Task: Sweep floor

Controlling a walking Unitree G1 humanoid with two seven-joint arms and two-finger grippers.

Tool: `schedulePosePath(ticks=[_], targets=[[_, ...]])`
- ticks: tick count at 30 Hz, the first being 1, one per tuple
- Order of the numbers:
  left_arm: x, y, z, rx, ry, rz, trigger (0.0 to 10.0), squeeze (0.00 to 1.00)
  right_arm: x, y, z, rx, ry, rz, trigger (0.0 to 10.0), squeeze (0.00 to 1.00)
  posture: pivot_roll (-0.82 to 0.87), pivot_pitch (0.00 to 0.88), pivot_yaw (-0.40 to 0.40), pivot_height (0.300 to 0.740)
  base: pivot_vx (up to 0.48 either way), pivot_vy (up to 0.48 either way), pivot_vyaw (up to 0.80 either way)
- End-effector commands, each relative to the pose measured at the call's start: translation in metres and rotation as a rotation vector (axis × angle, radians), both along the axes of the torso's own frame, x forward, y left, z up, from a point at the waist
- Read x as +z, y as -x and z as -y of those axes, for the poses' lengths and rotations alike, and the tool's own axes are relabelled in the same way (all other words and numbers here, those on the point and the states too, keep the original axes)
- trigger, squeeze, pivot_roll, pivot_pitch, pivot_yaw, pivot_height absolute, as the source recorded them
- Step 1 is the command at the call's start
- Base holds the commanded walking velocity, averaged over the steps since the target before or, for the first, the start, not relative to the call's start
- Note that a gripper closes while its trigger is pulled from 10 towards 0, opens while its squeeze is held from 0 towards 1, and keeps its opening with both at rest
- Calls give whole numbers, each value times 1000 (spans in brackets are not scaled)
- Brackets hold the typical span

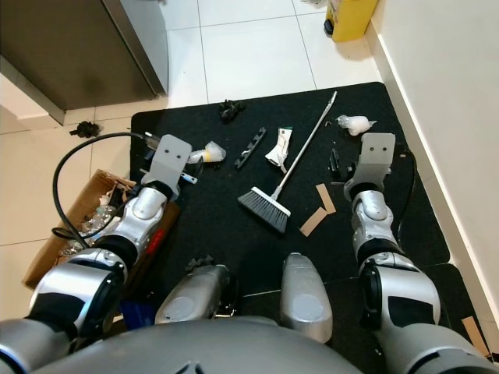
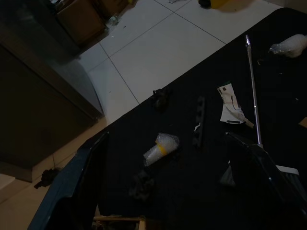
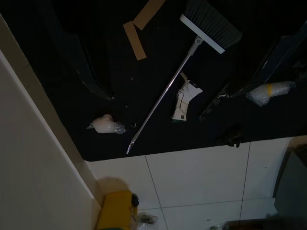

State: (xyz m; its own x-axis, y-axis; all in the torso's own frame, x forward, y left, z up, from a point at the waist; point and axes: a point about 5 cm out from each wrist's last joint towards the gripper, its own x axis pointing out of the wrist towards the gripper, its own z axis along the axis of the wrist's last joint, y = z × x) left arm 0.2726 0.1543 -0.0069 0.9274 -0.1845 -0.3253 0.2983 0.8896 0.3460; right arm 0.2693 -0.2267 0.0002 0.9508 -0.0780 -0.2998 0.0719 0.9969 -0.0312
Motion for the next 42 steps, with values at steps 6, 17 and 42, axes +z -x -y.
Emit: schedulePosePath(ticks=[6, 17, 42], targets=[[-3, 2, 1, -8, -10, -17, 10000, 0, -3, 2, 3, -10, -4, -23, 10000, 0, -11, 0, 26, 740, 0, 0, 0], [-3, 1, 1, -7, -10, -17, 10000, 0, -2, 1, 3, -10, -3, -22, 10000, 0, -11, 0, 26, 740, 0, 0, 0], [-2, 0, 2, -6, -8, -18, 10000, 0, -2, 1, 4, -13, 0, -24, 10000, 0, -11, 0, 27, 740, 0, 0, 0]])
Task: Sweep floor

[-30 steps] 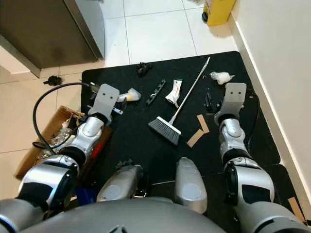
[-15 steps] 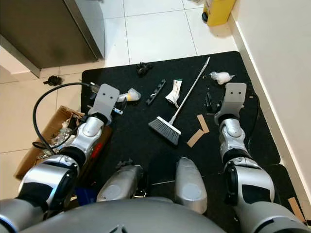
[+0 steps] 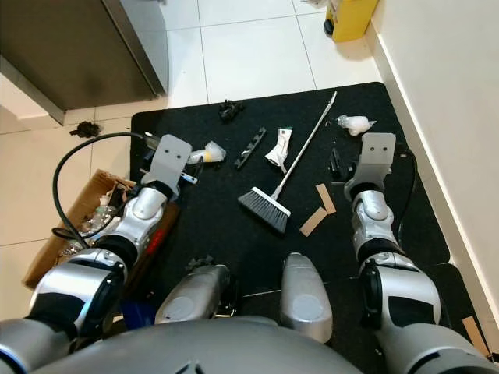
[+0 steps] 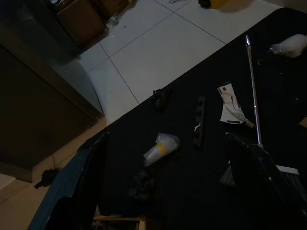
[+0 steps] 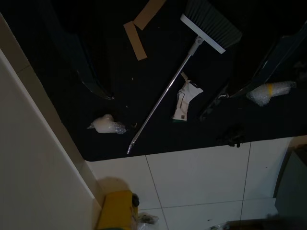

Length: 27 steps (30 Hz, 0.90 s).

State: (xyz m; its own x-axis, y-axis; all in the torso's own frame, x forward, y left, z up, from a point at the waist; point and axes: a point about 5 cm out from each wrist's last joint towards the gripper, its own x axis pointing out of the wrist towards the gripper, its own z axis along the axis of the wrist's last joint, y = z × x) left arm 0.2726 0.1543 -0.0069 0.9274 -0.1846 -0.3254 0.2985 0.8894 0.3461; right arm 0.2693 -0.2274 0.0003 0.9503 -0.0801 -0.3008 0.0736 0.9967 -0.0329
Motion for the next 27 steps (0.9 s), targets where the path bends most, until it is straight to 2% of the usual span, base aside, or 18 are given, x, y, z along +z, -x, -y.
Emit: schedulePosePath(ticks=[1, 27], targets=[[-2, 0, 2, -6, -8, -18, 10000, 0, -2, 1, 3, -11, -2, -23, 10000, 0, -11, 0, 27, 740, 0, 0, 0], [-2, 1, 2, -4, -7, -17, 10000, 0, -2, 1, 3, -12, -3, -24, 10000, 0, -12, 0, 26, 740, 0, 0, 0]])
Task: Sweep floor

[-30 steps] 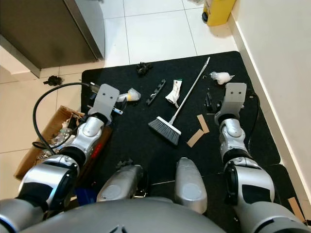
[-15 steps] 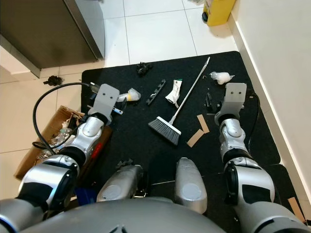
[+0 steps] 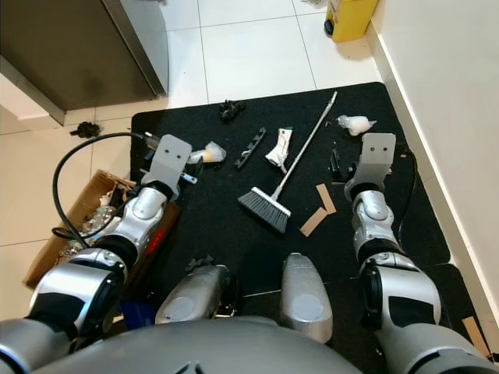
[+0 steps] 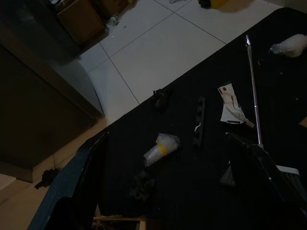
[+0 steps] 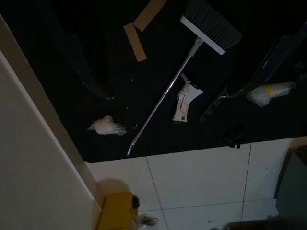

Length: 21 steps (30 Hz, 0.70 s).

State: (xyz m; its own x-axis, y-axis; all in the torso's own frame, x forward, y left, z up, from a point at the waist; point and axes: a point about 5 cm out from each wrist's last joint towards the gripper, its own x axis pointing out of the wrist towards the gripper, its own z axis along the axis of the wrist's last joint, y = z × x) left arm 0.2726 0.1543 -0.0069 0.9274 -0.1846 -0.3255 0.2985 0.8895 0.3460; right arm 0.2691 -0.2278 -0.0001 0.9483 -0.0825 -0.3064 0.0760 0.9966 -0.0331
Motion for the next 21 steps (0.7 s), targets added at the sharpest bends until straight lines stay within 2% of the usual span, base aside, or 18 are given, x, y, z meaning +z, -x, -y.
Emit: schedulePosePath(ticks=[1, 21], targets=[[-2, 1, 2, -4, -8, -16, 10000, 0, -1, 1, 3, -9, -3, -18, 10000, 0, -12, 0, 26, 740, 0, 0, 0], [-1, -1, 2, -2, -5, -17, 10000, 0, -1, 0, 3, -10, -1, -20, 10000, 0, -10, 0, 25, 740, 0, 0, 0]])
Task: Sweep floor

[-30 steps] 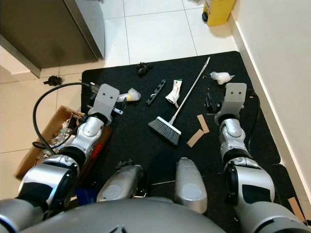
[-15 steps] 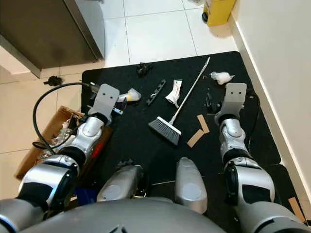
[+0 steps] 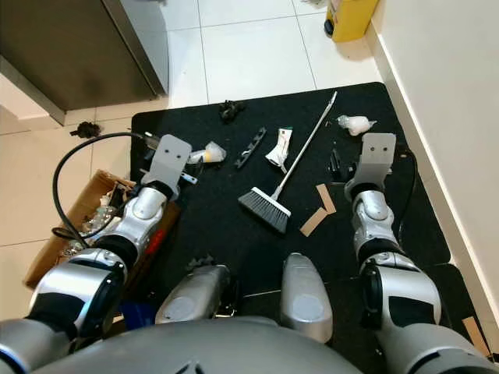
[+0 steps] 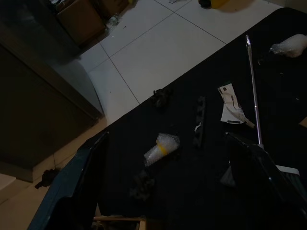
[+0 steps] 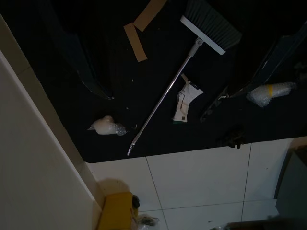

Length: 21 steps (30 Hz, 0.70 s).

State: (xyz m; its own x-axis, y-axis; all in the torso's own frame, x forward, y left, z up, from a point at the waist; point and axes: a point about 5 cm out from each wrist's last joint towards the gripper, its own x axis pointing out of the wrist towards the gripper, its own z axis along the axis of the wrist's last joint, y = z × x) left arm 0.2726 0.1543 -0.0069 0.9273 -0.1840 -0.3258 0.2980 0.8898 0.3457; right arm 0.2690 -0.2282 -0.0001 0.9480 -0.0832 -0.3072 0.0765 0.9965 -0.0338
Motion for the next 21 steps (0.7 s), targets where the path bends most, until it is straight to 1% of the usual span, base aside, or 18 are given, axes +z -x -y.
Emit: schedulePosePath(ticks=[1, 8, 9, 10, 11, 13, 14, 16, 17, 18, 19, 20, 21], targets=[[-1, -1, 2, -3, -5, -17, 10000, 0, -1, 0, 3, -9, -2, -19, 10000, 0, -10, 0, 25, 740, 0, 0, 0], [0, -2, 6, -19, -18, -9, 10000, 0, 0, -1, 5, -10, 5, -27, 10000, 0, -9, 0, 14, 740, 0, 0, 0], [4, -4, 6, -28, -14, 15, 10000, 0, 2, -3, 6, -6, 13, -16, 10000, 0, -4, 0, 8, 740, 0, 0, 0], [11, -8, 3, -31, 6, 55, 10000, 0, 7, -6, 5, 8, 20, 19, 10000, 0, 4, 0, 0, 740, 0, 0, 0], [17, -11, 0, -34, 47, 86, 10000, 0, 13, -8, 3, 23, 22, 62, 10000, 0, 10, 0, -6, 740, 0, 0, 0], [17, -11, 0, -34, 47, 86, 10000, 0, 13, -8, 3, 23, 22, 62, 10000, 0, 10, 0, -6, 740, 0, 0, 0], [22, -12, -2, -35, 74, 106, 10000, 0, 16, -10, 2, 33, 22, 92, 10000, 0, 10, 0, -6, 740, 0, 0, 0], [34, -5, -9, -63, 131, 172, 10000, 0, 32, -9, -7, 57, 6, 230, 10000, 0, 19, 0, -19, 740, 0, 0, 0], [34, -5, -9, -63, 131, 172, 10000, 0, 32, -9, -7, 57, 6, 230, 10000, 0, 19, 0, -19, 740, 0, 0, 0], [41, -1, -12, -70, 160, 195, 10000, 0, 40, -7, -12, 67, -1, 286, 10000, 0, 21, 0, -20, 740, 0, 0, 0], [52, 4, -11, -71, 206, 223, 10000, 0, 50, -3, -17, 65, -19, 348, 10000, 0, 26, 0, -21, 740, 0, 0, 0], [52, 4, -11, -71, 206, 223, 10000, 0, 50, -3, -17, 65, -19, 348, 10000, 0, 26, 0, -21, 740, 0, 0, 0], [78, 6, -1, -96, 269, 292, 10000, 0, 73, -1, -26, 34, -80, 442, 10000, 0, 26, 0, -21, 740, 0, 0, 0]])
